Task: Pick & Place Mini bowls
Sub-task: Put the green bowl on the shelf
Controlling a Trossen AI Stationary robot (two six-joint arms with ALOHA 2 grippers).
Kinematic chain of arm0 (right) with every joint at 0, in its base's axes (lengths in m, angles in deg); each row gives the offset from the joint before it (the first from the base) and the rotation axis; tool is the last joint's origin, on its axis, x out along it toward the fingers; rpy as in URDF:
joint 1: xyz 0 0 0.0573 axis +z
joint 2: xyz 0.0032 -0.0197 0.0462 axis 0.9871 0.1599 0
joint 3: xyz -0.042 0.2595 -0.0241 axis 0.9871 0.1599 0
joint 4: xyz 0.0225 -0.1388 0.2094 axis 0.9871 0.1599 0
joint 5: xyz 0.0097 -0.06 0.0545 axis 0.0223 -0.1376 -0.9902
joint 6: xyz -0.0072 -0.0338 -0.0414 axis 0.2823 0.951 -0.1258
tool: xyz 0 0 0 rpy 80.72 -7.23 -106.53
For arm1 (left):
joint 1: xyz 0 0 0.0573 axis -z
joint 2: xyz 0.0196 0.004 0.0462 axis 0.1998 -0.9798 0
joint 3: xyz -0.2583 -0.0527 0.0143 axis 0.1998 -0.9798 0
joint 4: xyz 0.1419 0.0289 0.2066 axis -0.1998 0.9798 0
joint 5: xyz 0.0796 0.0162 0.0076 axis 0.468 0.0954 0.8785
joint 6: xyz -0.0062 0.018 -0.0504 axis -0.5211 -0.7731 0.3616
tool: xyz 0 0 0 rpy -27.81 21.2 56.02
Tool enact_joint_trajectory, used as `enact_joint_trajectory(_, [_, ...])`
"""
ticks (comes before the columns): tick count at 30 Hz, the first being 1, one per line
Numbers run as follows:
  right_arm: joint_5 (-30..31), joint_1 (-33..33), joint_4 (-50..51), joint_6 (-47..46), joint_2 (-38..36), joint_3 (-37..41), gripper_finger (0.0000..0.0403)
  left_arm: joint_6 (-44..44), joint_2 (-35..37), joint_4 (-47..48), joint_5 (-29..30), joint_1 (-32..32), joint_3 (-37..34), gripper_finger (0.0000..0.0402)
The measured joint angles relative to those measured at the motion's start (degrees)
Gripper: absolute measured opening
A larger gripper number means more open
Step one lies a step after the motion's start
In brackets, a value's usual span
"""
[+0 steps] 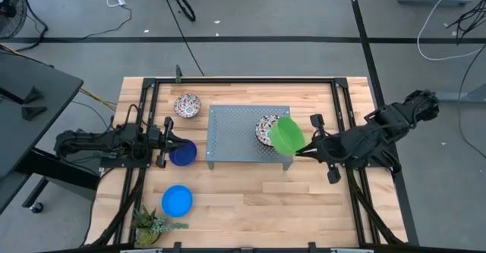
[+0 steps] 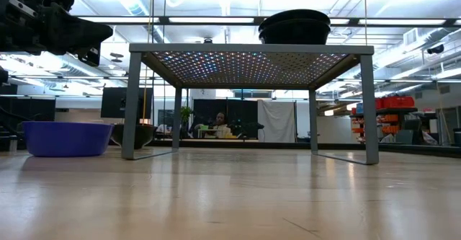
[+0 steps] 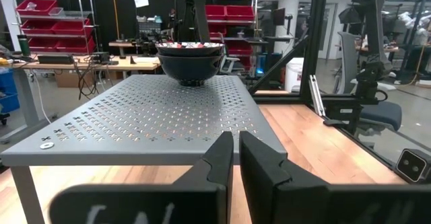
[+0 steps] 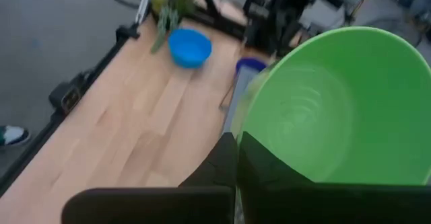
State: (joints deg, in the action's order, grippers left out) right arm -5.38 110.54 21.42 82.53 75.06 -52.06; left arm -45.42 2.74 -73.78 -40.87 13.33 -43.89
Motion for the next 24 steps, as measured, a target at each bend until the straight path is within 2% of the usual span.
enact_joint_trajectory(7, [-0.1, -2.7, -8.2, 6.0, 0.0, 0.0, 0.0000, 0.0, 0.0, 0.0, 0.0, 0.0, 0.0, 0.0032])
enact_joint_trajectory(14, [-0.2, -5.6, -13.2, 3.9, 0.4, 0.0, 0.0000, 0.0, 0.0, 0.0, 0.0, 0.0, 0.0, 0.0032])
enact_joint_trajectory(19, [-3.2, -8.2, -15.5, 3.1, 1.3, 0.0, 0.0000, 2.0, 0.0, -0.2, -0.1, 0.0, 0.0, 0.0032])
enact_joint_trajectory(24, [-6.9, -10.9, -17.0, 3.9, 2.3, 0.0, 0.0000, 4.1, 0.0, -5.0, -1.6, 0.0, 0.0, 0.0032])
